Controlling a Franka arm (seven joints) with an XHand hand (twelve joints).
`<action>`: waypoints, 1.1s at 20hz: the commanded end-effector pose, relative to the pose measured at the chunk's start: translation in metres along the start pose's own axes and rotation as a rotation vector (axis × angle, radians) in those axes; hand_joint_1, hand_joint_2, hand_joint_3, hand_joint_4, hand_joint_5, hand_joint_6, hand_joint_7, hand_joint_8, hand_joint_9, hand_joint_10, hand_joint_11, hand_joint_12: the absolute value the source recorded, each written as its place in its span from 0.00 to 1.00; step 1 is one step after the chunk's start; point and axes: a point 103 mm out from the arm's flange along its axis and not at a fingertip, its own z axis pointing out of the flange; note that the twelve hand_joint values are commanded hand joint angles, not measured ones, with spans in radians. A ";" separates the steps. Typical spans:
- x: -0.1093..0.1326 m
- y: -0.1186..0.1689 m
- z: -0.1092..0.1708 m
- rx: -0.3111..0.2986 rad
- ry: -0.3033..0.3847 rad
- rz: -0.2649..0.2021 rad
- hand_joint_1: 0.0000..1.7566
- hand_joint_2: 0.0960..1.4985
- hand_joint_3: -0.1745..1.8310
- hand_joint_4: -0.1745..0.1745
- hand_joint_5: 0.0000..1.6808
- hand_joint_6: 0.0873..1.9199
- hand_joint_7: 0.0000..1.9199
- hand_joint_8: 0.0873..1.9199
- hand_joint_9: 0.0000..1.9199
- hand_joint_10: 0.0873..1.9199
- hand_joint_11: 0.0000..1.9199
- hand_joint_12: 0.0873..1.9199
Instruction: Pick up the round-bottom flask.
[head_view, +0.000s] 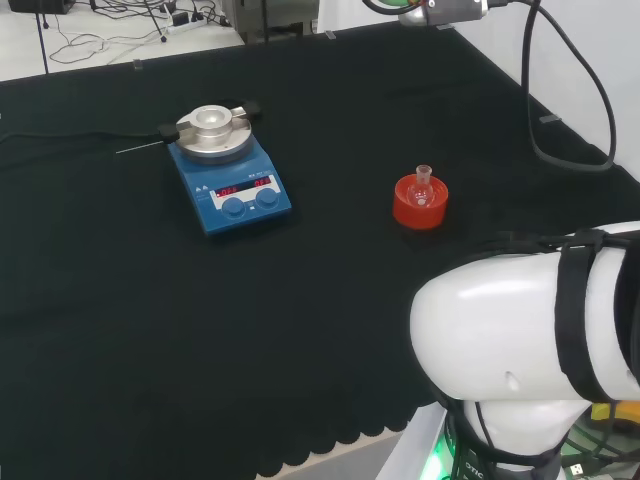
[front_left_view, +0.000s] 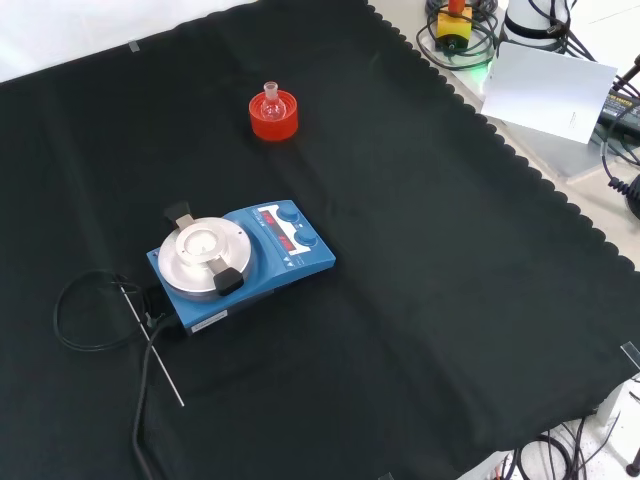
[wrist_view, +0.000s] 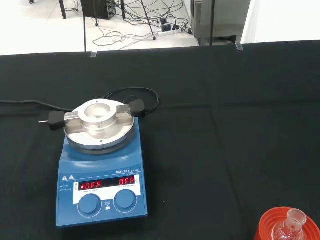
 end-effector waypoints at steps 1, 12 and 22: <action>-0.006 -0.001 0.000 -0.009 -0.010 0.004 0.11 0.74 0.36 0.49 0.19 0.23 0.05 0.27 0.10 0.31 0.00 0.65; -0.009 -0.003 0.008 0.005 -0.011 0.041 0.09 0.81 0.27 0.49 0.21 0.19 0.05 0.27 0.10 0.31 0.00 0.67; -0.078 -0.004 0.051 0.050 0.044 0.111 0.12 0.80 0.25 0.48 0.22 0.18 0.06 0.27 0.11 0.31 0.00 0.67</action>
